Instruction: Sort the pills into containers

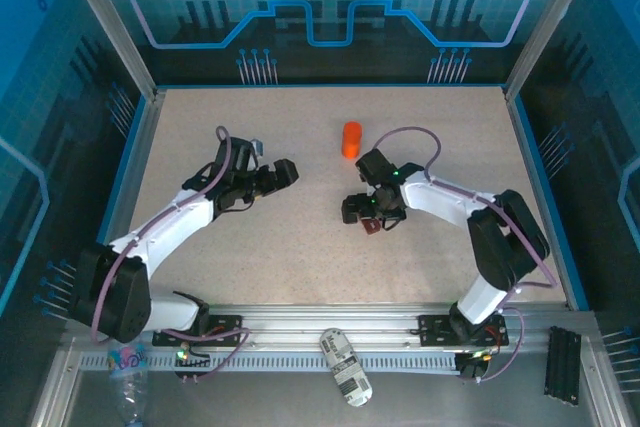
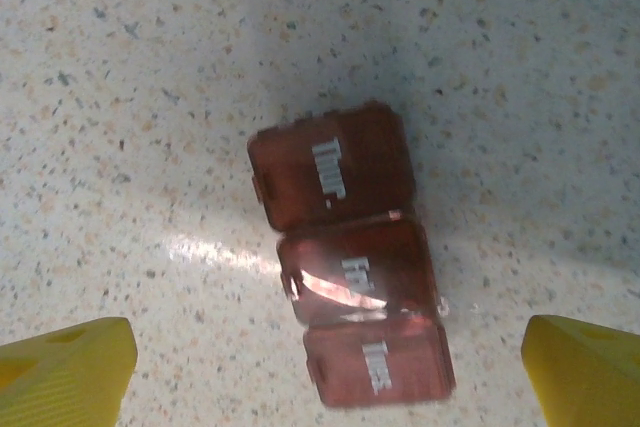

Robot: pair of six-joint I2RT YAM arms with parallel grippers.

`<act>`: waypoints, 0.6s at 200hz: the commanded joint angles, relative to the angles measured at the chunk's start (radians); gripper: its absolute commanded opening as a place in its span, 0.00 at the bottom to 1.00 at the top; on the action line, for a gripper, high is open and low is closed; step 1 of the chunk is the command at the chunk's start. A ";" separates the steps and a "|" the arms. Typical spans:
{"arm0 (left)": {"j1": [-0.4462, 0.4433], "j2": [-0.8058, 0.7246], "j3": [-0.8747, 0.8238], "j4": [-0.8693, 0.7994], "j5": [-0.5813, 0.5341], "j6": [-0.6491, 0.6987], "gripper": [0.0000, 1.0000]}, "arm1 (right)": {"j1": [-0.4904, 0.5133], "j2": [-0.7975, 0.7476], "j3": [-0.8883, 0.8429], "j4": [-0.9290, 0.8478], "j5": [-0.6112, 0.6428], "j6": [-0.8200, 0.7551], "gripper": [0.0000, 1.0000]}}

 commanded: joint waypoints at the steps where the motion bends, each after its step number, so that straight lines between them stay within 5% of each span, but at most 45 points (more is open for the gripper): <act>1: -0.006 -0.049 -0.014 -0.027 -0.027 0.017 0.99 | -0.008 0.045 0.044 -0.006 -0.027 -0.009 1.00; 120: -0.003 -0.099 -0.016 -0.035 -0.047 0.070 0.99 | 0.198 0.095 0.069 0.033 -0.076 0.144 1.00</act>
